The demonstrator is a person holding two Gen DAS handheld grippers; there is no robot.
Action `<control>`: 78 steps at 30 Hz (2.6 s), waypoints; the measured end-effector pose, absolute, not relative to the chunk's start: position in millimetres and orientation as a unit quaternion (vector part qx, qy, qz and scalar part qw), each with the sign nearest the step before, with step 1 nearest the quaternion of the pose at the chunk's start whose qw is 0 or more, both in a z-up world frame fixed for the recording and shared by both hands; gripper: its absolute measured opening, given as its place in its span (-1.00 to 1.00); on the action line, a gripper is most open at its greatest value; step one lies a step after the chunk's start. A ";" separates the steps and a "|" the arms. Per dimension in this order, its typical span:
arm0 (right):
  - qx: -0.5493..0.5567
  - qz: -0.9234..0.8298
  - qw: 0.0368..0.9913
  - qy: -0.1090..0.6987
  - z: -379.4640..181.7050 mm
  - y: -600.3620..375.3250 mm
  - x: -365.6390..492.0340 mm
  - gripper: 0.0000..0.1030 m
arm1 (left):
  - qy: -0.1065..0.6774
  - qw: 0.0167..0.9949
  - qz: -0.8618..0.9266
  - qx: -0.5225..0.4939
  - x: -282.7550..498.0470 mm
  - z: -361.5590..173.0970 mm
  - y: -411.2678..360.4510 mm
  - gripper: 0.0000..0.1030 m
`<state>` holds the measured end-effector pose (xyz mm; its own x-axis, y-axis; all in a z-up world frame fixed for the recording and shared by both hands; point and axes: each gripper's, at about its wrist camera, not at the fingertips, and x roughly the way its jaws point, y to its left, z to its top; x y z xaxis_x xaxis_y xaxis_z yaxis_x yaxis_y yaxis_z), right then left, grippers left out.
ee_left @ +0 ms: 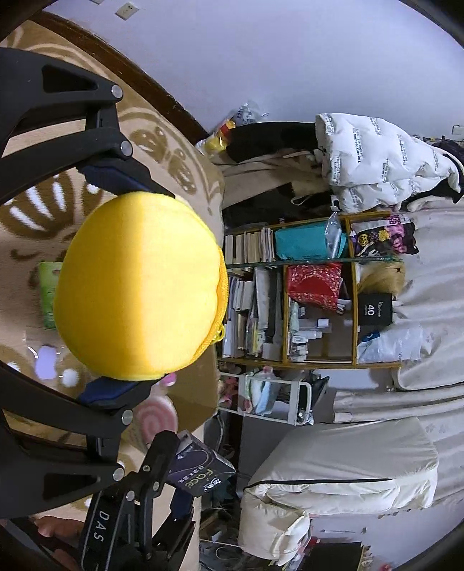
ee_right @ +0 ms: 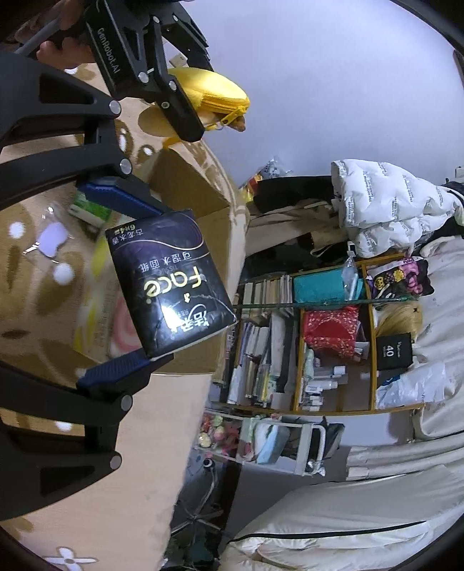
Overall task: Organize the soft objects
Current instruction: 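Lift the yellow plush with the left tool while the right tool lifts the tissue pack over the box, then open both tools to drop the plush and tissue pack into the box, then move both tools toward the green drink carton and clear bag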
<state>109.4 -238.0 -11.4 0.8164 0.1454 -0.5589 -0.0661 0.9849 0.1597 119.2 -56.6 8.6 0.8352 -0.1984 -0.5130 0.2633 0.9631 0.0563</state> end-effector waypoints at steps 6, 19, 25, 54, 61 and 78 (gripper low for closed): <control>0.074 0.052 0.953 0.290 -11.1 -246.1 124.5 0.44 | 0.263 0.955 -0.119 0.070 138.9 -0.3 -66.3 0.61; 0.085 0.057 0.943 0.316 -33.3 -246.8 153.6 0.44 | 0.281 0.947 -0.135 0.077 167.6 -20.4 -80.0 0.64; 0.093 0.054 0.939 0.326 -41.8 -249.7 158.8 0.45 | 0.293 0.944 -0.137 0.072 175.5 -27.6 -78.1 0.64; 0.124 0.047 0.938 0.321 -39.3 -262.7 141.8 0.98 | 0.339 0.932 -0.114 0.067 165.0 -32.0 -46.9 0.94; 0.117 0.043 0.938 0.323 -32.4 -258.1 117.2 0.98 | 0.343 0.931 -0.108 0.063 145.0 -17.0 -31.0 0.94; 0.102 0.048 0.921 0.372 -47.2 -236.2 76.5 0.98 | 0.402 0.908 -0.109 0.042 134.3 -20.4 -5.3 0.94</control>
